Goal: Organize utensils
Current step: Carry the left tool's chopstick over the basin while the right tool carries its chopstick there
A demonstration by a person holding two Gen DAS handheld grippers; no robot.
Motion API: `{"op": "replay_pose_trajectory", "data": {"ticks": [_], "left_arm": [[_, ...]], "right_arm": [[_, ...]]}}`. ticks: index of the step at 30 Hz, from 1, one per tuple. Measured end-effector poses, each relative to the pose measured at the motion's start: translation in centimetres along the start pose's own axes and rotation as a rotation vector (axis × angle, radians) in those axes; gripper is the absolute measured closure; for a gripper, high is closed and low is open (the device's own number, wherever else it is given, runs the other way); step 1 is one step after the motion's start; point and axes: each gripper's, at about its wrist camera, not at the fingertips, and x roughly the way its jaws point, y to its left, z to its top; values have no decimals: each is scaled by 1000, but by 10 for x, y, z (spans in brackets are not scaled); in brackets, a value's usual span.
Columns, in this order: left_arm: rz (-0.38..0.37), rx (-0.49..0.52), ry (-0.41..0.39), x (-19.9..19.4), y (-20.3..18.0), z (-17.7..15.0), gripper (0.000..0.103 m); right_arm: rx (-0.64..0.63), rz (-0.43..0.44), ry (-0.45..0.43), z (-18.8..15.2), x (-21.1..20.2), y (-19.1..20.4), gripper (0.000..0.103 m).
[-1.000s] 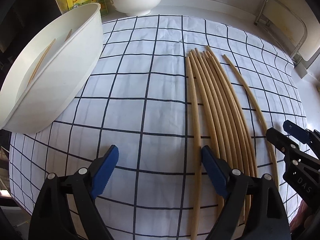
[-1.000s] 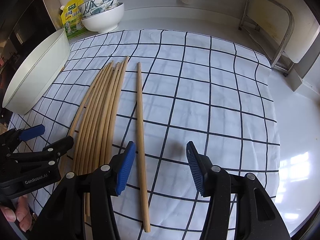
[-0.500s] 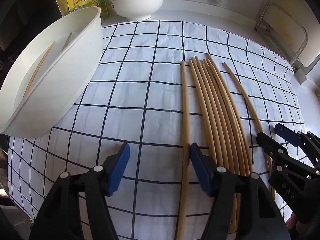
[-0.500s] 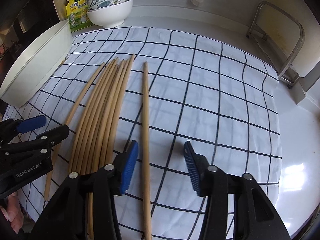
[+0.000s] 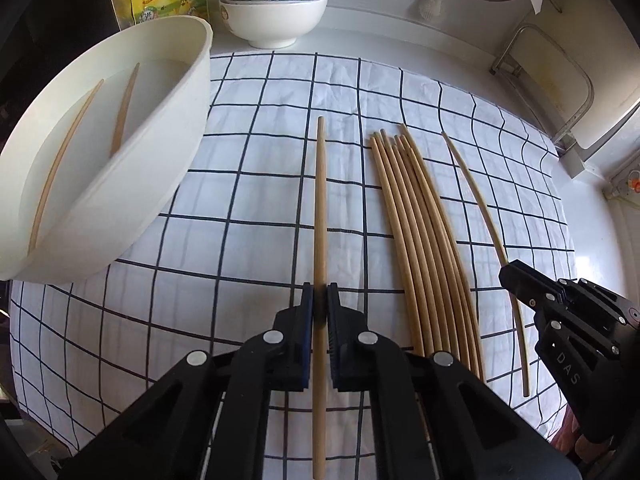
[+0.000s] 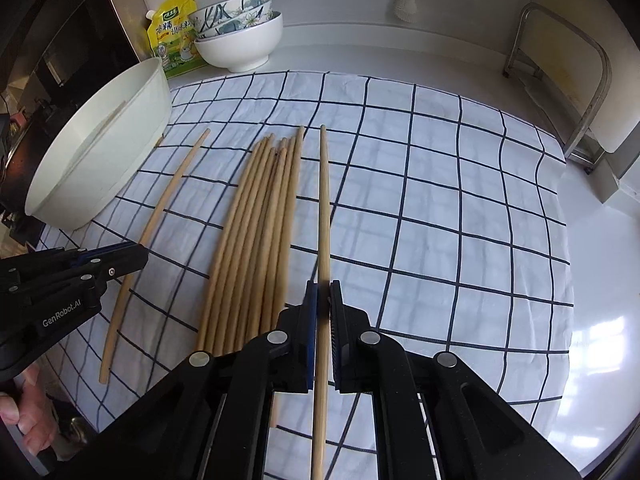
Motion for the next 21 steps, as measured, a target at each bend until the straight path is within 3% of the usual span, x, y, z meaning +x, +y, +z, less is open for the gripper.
{"op": "replay_pose_trajectory", "data": {"ticks": [7, 13, 21], "left_arm": [[-17, -22, -99, -56, 29, 13, 96], [18, -47, -199, -110, 74, 33, 95], [104, -87, -290, -148, 145, 70, 95]], "right_arm": [[-10, 41, -71, 30, -41, 37, 97], [-77, 99, -147, 69, -69, 89, 97], [-159, 201, -197, 132, -61, 171, 97]]}}
